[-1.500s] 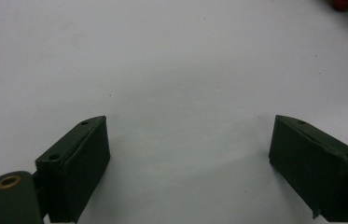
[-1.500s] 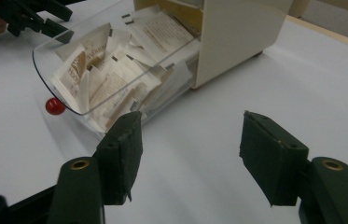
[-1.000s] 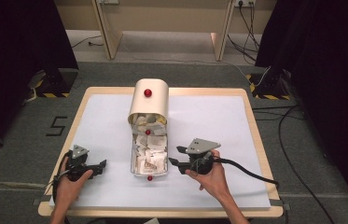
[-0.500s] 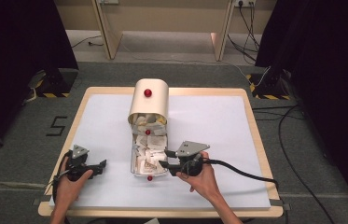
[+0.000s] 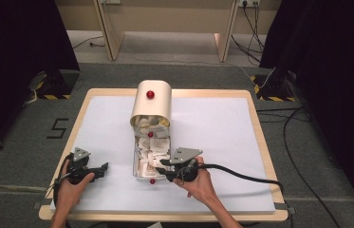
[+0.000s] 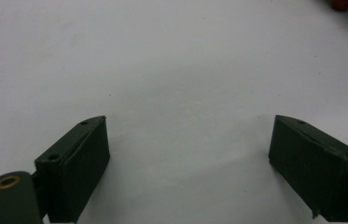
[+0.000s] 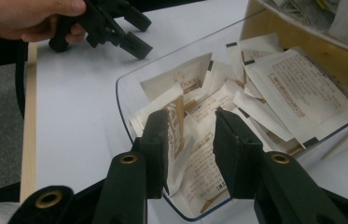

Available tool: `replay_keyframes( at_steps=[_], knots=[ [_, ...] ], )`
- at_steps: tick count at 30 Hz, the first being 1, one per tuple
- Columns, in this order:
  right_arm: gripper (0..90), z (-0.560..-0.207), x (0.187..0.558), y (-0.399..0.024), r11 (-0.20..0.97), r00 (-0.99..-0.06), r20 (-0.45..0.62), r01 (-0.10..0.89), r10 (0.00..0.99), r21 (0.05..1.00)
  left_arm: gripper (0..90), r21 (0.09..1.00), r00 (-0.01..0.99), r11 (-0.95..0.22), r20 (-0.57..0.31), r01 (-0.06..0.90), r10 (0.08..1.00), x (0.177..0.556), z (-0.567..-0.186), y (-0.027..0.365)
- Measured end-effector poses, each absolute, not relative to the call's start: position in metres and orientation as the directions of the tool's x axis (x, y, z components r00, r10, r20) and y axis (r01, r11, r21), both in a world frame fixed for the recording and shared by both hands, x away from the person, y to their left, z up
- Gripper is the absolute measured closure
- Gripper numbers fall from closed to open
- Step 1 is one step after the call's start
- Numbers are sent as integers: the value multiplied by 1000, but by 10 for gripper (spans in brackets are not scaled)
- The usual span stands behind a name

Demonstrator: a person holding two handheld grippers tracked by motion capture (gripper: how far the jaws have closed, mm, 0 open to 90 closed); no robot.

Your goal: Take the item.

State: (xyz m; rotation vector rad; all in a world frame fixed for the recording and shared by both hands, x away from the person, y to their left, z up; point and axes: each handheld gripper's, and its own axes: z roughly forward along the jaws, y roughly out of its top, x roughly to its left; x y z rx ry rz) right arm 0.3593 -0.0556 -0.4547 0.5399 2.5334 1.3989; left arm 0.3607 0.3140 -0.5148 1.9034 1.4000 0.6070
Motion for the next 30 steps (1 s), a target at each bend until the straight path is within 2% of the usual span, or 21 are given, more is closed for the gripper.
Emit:
replay_keyframes(
  at_steps=[8, 17, 30],
  knots=[
    [719, -460, 362, -50, 492, -918, 13, 224, 396, 841, 115, 756, 310, -183, -28, 629, 950, 361, -515, 314],
    [851, -465, 362, -46, 501, -925, 17, 221, 379, 837, 115, 755, 311, -183, -29, 629, 950, 361, -515, 314],
    [882, -454, 361, -52, 459, -921, -5, 190, 391, 868, 115, 756, 310, -183, -29, 629, 950, 361, -515, 314]
  ],
)
